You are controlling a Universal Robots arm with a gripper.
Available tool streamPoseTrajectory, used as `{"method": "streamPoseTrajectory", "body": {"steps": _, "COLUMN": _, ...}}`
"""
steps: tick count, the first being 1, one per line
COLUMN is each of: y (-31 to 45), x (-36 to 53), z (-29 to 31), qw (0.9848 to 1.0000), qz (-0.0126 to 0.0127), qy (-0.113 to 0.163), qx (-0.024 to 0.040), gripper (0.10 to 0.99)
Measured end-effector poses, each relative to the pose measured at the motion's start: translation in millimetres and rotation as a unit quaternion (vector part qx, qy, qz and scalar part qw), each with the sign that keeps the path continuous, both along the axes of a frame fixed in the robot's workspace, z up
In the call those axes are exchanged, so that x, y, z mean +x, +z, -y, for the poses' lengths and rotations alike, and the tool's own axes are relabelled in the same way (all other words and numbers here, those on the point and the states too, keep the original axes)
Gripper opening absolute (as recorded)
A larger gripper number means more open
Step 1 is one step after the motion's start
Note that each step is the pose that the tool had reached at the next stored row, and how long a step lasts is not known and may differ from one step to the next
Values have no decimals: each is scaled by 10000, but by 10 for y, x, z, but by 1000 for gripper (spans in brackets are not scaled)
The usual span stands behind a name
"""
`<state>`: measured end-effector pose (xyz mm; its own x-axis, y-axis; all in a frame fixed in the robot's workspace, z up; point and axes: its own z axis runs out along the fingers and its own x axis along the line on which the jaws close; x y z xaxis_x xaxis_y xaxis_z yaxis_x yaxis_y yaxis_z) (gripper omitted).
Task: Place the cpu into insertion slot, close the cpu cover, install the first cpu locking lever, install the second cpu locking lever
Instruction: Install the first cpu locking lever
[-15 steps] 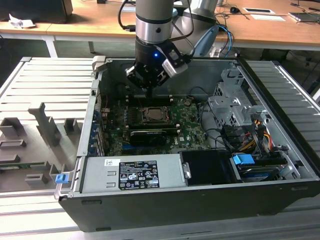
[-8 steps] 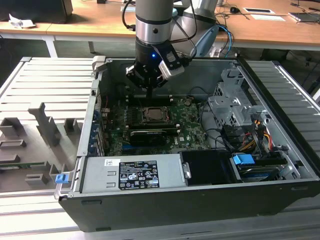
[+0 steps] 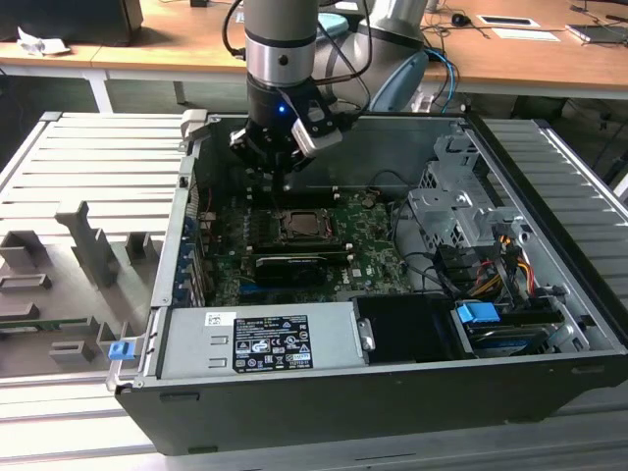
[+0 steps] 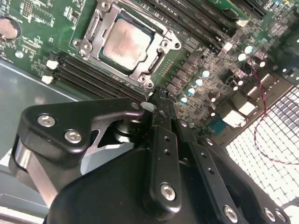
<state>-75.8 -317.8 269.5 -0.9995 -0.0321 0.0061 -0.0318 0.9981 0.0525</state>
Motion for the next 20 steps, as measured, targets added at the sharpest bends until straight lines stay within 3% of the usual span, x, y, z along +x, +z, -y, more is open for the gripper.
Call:
{"method": "streamPoseTrajectory", "body": {"steps": 3, "y": -8, "x": -3, "z": 1, "qw": 9997, "qz": -1, "qy": -227, "qx": -1, "gripper": 106}}
{"method": "streamPoseTrajectory", "body": {"steps": 5, "y": -13, "x": -37, "z": 1, "qw": 9997, "qz": 1, "qy": -241, "qx": 0, "gripper": 106}}
{"method": "streamPoseTrajectory", "body": {"steps": 8, "y": -19, "x": -233, "z": 0, "qw": 9997, "qz": 0, "qy": -241, "qx": 2, "gripper": 106}}
{"method": "streamPoseTrajectory", "body": {"steps": 10, "y": -28, "x": -272, "z": -6, "qw": 9997, "qz": 1, "qy": -240, "qx": 3, "gripper": 106}}
{"method": "streamPoseTrajectory", "body": {"steps": 12, "y": -42, "x": -297, "z": -33, "qw": 9997, "qz": -1, "qy": -229, "qx": 2, "gripper": 106}}
{"method": "streamPoseTrajectory", "body": {"steps": 17, "y": -86, "x": -310, "z": -183, "qw": 9998, "qz": 0, "qy": -215, "qx": 2, "gripper": 106}}
{"method": "streamPoseTrajectory", "body": {"steps": 20, "y": -105, "x": -310, "z": -224, "qw": 9998, "qz": 0, "qy": -213, "qx": -9, "gripper": 106}}
